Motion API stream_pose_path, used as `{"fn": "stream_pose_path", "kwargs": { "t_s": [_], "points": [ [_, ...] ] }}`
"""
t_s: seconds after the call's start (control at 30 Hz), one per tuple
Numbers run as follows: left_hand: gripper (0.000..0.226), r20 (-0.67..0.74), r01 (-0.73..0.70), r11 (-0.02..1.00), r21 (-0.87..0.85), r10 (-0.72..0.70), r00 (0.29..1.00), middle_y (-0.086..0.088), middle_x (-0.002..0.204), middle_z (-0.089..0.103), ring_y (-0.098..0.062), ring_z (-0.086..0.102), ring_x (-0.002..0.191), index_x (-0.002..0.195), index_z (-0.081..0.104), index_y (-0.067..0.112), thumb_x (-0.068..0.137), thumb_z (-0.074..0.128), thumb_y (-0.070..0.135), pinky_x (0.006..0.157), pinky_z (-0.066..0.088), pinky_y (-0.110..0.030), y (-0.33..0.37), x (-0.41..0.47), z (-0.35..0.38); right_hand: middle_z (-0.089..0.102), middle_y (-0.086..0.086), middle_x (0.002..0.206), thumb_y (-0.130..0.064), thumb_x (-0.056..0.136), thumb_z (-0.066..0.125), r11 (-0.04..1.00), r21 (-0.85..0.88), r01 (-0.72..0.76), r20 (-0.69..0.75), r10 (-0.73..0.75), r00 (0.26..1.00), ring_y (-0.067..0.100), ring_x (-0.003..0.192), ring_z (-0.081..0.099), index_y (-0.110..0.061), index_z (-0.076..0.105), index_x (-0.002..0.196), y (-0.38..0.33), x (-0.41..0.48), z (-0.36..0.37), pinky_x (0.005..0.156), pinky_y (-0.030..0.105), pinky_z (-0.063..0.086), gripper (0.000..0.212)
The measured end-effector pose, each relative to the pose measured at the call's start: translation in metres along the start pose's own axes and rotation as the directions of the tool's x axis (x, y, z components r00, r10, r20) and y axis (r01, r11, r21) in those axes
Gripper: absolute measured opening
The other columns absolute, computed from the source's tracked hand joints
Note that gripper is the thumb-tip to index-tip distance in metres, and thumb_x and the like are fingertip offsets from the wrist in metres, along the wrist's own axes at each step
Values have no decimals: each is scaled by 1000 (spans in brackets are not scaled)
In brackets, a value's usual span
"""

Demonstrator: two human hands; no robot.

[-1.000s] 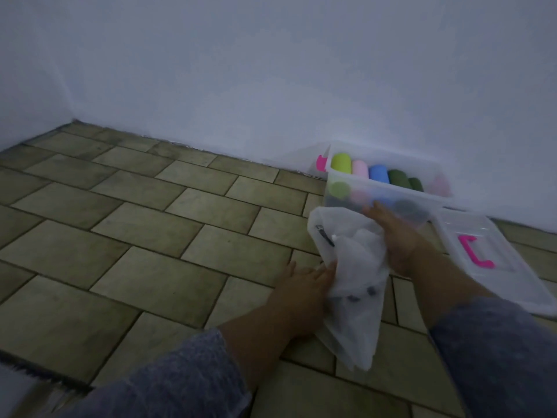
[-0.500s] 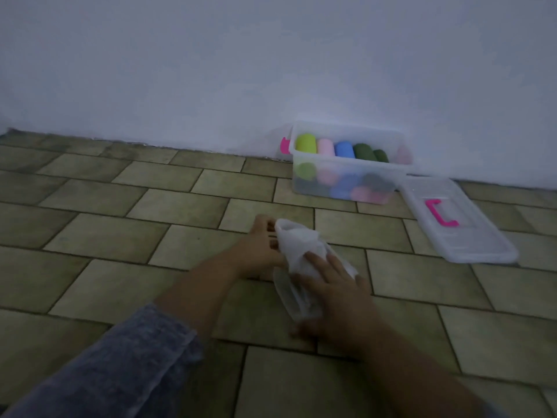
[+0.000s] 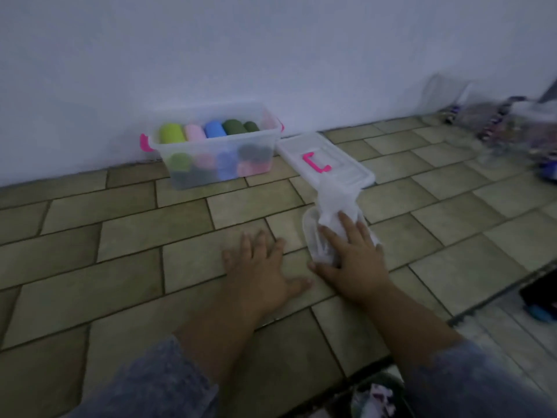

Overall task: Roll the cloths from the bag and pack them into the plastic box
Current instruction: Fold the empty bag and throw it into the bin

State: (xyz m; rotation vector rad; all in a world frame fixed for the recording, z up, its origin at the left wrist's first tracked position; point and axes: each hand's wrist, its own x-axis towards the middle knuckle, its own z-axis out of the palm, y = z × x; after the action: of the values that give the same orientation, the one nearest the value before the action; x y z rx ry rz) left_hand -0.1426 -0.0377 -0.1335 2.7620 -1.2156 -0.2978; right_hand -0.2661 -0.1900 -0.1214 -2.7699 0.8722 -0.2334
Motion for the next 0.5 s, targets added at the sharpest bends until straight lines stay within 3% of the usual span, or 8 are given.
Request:
{"fn": "stream_pose_path", "kwargs": {
  "t_s": [0.13,0.27,0.43,0.5],
  "points": [
    [104,-81,1,1000,8,-1,997,5,159,-6,-28,-10,144,145,3,42,57,9,95,106,-2,-63,-1,5,11,6,-11,158,-71,73,50,999,33,1,-62,1,998,25,144,8,-51,29,138,4,0,3,106,62,21,72],
    [105,-66,1,999,43,2,998,4,159,-3,-30,-4,144,145,4,41,56,6,96,106,4,-64,-1,6,11,14,-7,158,-59,80,55,998,70,11,-79,-5,997,25,144,11,-52,38,134,3,-2,4,107,62,20,57],
    [100,-24,26,1000,11,-25,999,0,159,2,-30,-1,144,145,10,38,61,15,92,108,8,-64,10,2,3,27,-4,154,-34,85,61,979,201,25,-157,7,988,24,141,23,-45,56,125,13,-3,-7,106,50,31,42],
    [93,-75,-38,999,-18,36,997,-1,159,6,-28,2,145,144,16,35,66,22,86,108,12,-64,36,-7,1,34,0,151,-23,85,63,953,299,37,-229,34,973,27,138,30,-36,62,121,29,-8,-17,105,45,35,38]
  ]
}}
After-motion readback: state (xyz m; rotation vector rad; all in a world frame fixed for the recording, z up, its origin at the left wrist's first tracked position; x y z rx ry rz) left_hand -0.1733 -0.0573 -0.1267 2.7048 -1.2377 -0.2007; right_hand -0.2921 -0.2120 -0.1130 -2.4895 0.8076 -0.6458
